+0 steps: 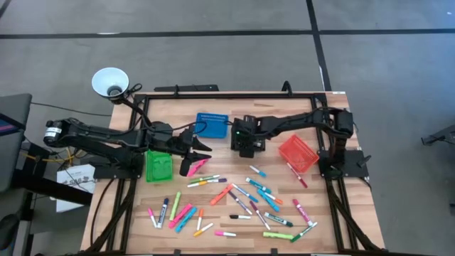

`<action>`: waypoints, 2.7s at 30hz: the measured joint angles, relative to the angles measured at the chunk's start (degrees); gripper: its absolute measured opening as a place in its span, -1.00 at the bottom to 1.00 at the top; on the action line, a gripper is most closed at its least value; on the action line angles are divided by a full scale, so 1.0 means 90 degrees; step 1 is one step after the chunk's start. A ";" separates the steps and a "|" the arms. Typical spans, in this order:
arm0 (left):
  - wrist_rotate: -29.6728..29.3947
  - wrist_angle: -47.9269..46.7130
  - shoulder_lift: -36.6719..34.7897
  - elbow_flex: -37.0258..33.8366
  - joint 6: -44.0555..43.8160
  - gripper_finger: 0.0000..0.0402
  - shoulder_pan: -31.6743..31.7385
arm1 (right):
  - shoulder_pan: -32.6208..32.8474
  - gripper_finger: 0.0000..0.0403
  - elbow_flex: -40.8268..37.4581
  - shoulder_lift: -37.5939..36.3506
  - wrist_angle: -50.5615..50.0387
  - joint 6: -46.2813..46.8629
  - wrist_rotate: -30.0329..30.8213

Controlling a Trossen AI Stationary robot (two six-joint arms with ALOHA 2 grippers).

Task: Pick & Place Markers
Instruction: Put the light green marker pen into the black basket, then put the blue marker pen into the black basket

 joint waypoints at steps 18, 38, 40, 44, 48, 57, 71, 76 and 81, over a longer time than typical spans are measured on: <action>0.0001 -0.0128 0.0000 -0.0001 -0.0055 -0.40 -0.0211 | 0.0485 -0.14 0.2595 -0.0098 -0.3980 0.0337 0.0006; -0.0547 -0.0319 0.0002 -0.0002 -0.0385 -0.40 -0.1280 | 0.2513 -0.46 -0.1601 -0.2456 -0.1729 0.4011 -0.1662; -0.0635 -0.0316 0.0001 -0.0002 -0.0386 -0.40 -0.1280 | 0.2705 -0.46 -0.1777 -0.2388 -0.1376 0.4294 -0.1660; -0.0770 -0.0317 0.0000 -0.0002 -0.0386 -0.40 -0.1280 | 0.2984 -0.44 -0.1802 -0.2097 -0.1025 0.4589 -0.1657; -0.0776 -0.0316 0.0000 -0.0002 -0.0386 -0.40 -0.1277 | 0.3141 -0.36 -0.1760 -0.1746 -0.0764 0.4754 -0.1657; -0.0788 -0.0313 0.0000 -0.0002 -0.0386 -0.40 -0.1273 | 0.3276 -0.18 -0.1739 -0.0963 -0.0571 0.4923 -0.1521; -0.0790 -0.0312 0.0001 -0.0002 -0.0296 -0.40 -0.1273 | 0.3214 -0.79 -0.1682 -0.1179 -0.0407 0.4742 -0.1134; -0.0789 -0.0313 0.0000 -0.0002 -0.0287 -0.40 -0.1273 | 0.2967 -0.78 -0.1211 -0.1838 -0.0484 0.4688 -0.0846; -0.0788 -0.0311 0.0000 -0.0002 -0.0286 -0.40 -0.1273 | 0.2448 -0.63 -0.0701 -0.2376 -0.0797 0.3128 0.0308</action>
